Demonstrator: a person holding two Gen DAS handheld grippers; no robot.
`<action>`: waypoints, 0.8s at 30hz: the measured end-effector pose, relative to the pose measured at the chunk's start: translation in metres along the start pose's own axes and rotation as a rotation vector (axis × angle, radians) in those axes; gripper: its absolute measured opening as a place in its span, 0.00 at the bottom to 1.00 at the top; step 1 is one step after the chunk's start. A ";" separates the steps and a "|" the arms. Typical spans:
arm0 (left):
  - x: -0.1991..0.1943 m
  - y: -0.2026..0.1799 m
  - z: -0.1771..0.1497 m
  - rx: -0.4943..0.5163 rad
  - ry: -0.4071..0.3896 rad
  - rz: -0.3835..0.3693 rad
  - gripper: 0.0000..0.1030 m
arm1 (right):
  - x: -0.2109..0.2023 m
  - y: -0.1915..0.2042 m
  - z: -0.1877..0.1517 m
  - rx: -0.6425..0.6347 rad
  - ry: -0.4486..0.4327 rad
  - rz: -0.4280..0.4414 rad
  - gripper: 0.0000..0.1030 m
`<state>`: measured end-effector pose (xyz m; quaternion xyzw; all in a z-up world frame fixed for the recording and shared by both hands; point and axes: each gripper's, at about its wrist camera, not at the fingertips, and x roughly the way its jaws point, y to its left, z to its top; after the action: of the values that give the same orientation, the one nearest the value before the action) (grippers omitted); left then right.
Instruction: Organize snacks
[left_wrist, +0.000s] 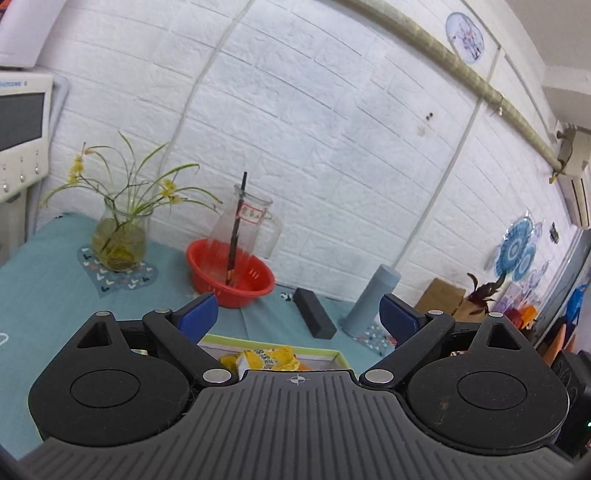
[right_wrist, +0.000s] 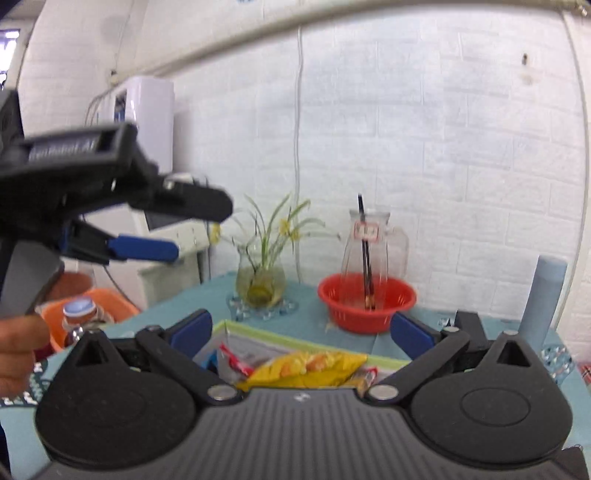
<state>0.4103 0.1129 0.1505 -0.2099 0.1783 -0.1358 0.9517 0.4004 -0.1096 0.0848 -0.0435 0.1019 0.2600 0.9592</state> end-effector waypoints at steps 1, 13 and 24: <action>-0.006 0.003 -0.003 0.007 0.018 0.013 0.83 | -0.003 0.001 0.000 -0.002 -0.008 0.002 0.99; -0.042 0.100 -0.104 -0.005 0.377 0.204 0.71 | -0.009 0.098 -0.117 0.074 0.420 0.274 0.99; -0.038 0.115 -0.138 -0.137 0.543 0.042 0.30 | 0.016 0.167 -0.133 -0.081 0.486 0.333 0.84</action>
<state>0.3428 0.1778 -0.0079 -0.2260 0.4399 -0.1547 0.8553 0.3064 0.0236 -0.0536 -0.1252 0.3240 0.3994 0.8484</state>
